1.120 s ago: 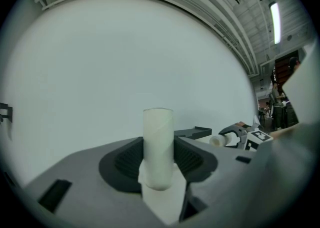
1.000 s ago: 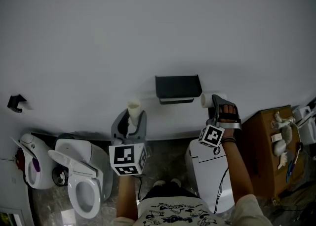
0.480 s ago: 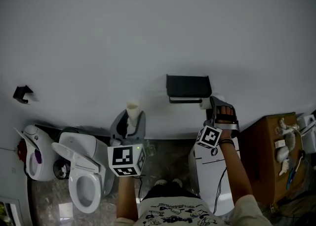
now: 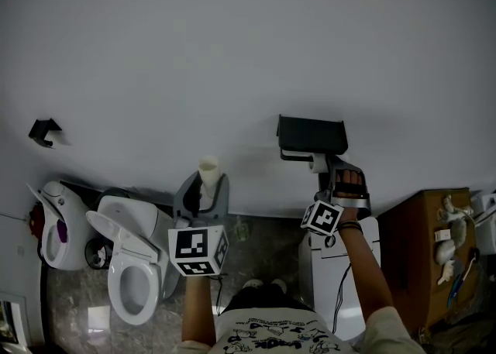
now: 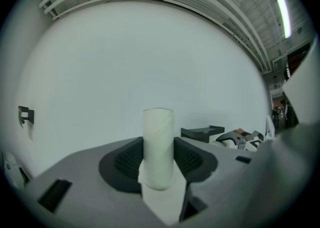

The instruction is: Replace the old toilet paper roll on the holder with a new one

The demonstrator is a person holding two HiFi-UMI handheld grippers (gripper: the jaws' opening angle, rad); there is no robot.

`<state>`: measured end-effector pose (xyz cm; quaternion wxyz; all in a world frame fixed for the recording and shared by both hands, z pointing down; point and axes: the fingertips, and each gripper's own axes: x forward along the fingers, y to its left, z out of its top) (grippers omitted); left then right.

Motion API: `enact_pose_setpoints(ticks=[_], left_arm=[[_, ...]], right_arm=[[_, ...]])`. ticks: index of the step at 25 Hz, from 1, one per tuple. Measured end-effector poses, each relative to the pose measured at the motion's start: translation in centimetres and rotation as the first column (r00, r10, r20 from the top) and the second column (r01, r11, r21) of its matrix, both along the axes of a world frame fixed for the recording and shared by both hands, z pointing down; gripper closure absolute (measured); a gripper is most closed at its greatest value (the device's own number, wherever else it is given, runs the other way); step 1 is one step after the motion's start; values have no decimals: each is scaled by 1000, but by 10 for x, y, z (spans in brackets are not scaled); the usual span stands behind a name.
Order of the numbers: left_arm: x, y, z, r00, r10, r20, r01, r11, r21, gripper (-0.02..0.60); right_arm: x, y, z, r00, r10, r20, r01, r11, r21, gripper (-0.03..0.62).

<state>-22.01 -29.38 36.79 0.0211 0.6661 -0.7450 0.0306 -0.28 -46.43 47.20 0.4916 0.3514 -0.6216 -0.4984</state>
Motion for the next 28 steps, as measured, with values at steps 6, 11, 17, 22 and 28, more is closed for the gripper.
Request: enact_pose_setpoints(ticks=[6,11,17,22,28], left_arm=[[-11,9,-1,1000,-26,4,26,1000,0,393],[-20,17,-1,999,-46,7,46,999,0,393],[-26,19,2,999,-49,3,49,999,-6,393],[-21,15,2,999,-32,-3,32,999,-3,393],[-9,5,-1,1000,6,-3,-6,1000,6,393]], right_arm=[[-29,11,-3,999,-44,19,44,999,-1,326],[-48,19,-6,996,-74,43,74,997,2,326],[-59,24,-5,993,-88,80,91,995,-37,319],[-58,32,-11,988,-95,126,103,993,-58,295],[-57,57,-23,972,-129,196,145,987,-69,293]])
